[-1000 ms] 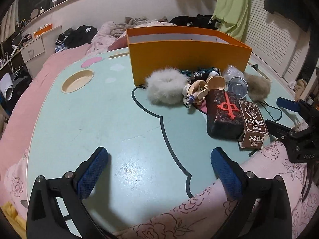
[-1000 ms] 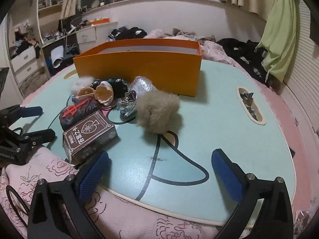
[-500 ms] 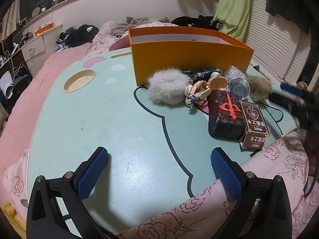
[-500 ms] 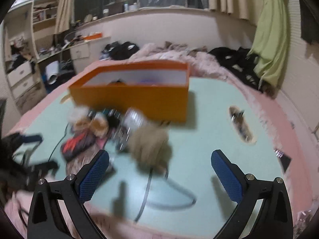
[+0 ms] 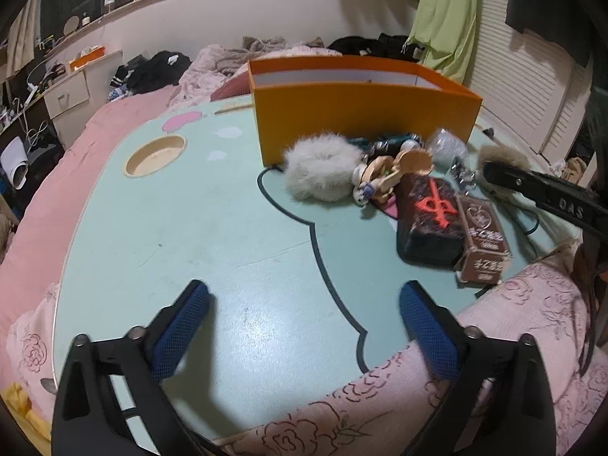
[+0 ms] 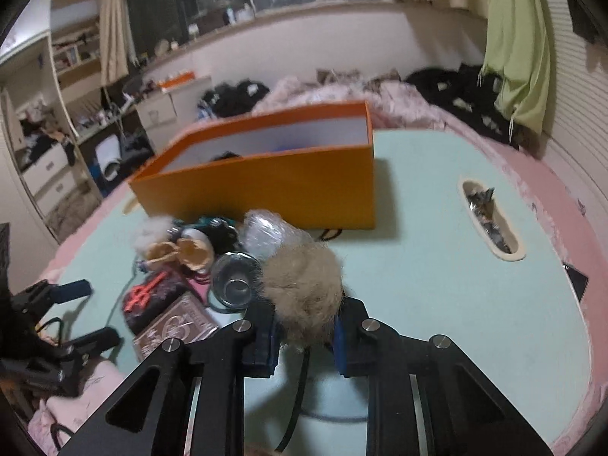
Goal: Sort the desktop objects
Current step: 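Grasp the fur ball with the right gripper while the left gripper grasps the red-symbol box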
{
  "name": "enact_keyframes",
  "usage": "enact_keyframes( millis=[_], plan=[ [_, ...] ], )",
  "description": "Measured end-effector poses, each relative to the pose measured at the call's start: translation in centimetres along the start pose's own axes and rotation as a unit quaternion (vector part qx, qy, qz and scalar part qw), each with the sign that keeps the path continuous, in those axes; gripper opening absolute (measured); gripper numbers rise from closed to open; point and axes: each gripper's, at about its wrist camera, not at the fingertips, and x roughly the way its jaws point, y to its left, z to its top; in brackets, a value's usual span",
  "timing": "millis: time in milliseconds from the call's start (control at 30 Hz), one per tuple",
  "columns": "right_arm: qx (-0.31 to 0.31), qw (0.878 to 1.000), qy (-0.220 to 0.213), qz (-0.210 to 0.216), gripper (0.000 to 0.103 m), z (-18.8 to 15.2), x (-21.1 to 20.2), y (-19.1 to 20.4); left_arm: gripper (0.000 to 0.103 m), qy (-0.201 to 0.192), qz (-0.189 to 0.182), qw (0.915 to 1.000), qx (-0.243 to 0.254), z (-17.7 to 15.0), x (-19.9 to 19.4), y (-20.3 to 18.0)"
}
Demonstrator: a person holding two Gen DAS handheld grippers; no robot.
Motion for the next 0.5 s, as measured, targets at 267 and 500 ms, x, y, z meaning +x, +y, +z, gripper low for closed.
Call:
enact_keyframes(
  millis=[267,500],
  plan=[
    [0.009,1.0,0.004,0.003,0.022,-0.1,0.1,-0.6,0.055,-0.02,-0.124,0.9921,0.009,4.0,-1.8,-3.0],
    [0.016,1.0,0.007,0.007,0.022,-0.1,0.5,-1.1,0.046,0.019,-0.116,0.9929,-0.022,4.7,1.4,-2.7]
  ],
)
